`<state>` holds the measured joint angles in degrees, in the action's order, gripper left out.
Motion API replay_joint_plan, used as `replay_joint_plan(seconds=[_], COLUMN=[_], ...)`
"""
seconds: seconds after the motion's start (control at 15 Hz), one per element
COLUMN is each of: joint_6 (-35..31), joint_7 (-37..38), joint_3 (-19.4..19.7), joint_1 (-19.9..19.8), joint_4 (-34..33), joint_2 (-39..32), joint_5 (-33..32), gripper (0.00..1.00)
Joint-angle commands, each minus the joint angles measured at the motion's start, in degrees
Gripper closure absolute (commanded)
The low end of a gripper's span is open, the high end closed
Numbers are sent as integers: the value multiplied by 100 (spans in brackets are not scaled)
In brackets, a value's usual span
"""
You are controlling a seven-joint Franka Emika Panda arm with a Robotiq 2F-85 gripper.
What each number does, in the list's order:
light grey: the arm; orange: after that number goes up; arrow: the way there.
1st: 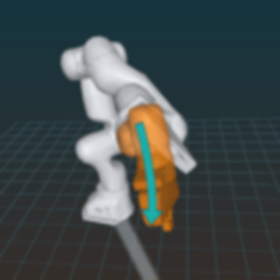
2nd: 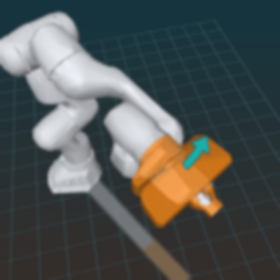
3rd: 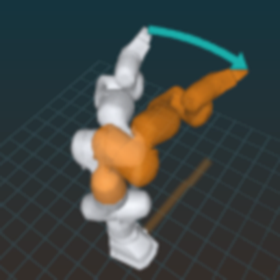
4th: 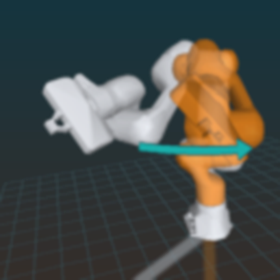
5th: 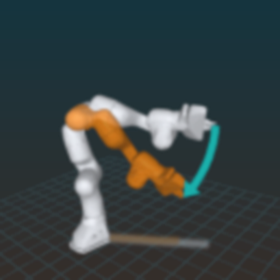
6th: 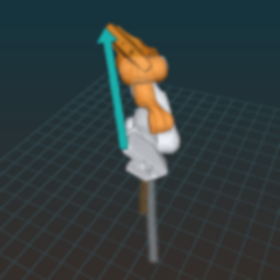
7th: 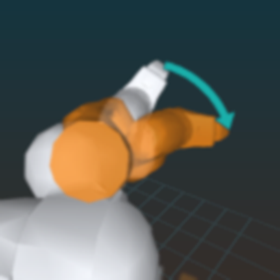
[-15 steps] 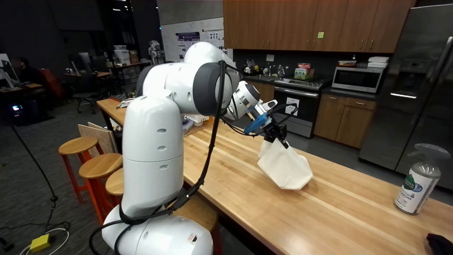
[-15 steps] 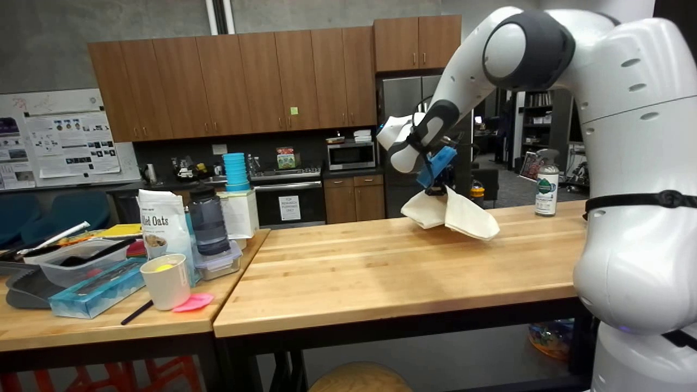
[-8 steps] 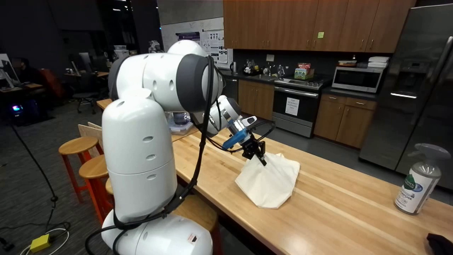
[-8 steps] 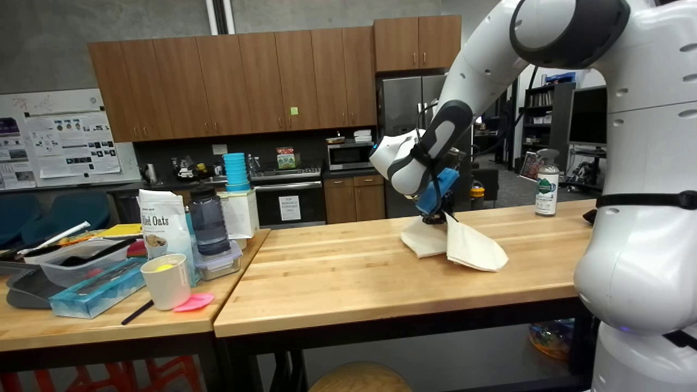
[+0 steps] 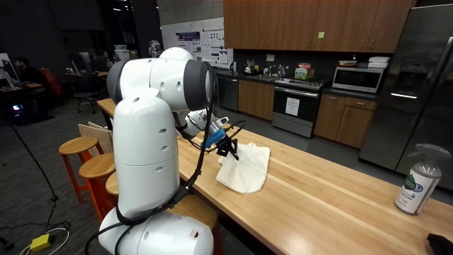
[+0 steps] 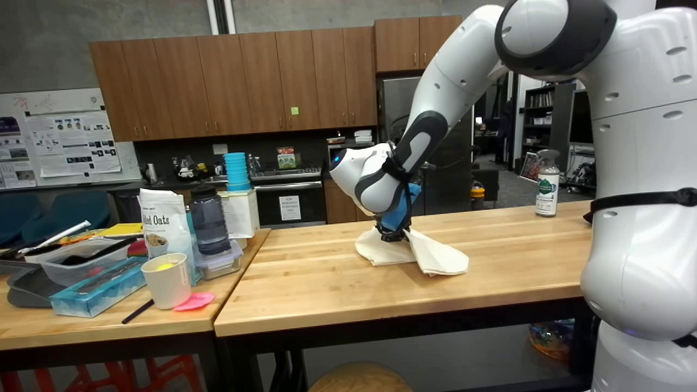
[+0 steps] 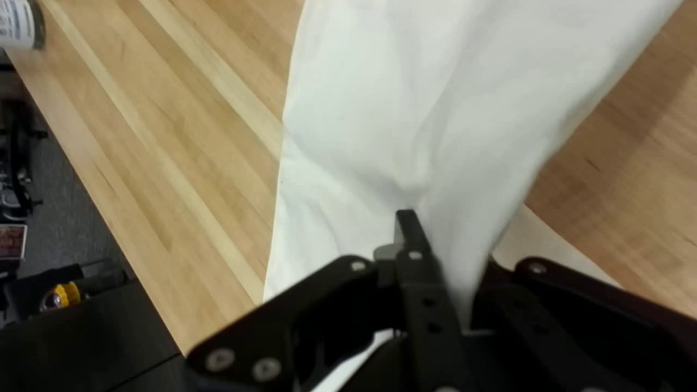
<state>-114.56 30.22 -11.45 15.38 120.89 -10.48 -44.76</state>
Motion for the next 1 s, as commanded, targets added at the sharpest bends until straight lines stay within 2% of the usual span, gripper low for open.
replay_joint_plan(seconds=[0.0,0.27,0.47,0.67,0.93], joint_6=[315,706,925,1076,1236], joint_7=[-288,-350,-332,-194,209], joint_3=[1,281,583,882,1147], joint_1=[208,277,202,73,-128], joint_4=[-1055,-2074,-2625,-2776,-2274], joint_2=[-861,-1562,-1781,-1675,-1175], joint_5=[-170,-247,-203,-200,-241], gripper=[99,99,99,99,99])
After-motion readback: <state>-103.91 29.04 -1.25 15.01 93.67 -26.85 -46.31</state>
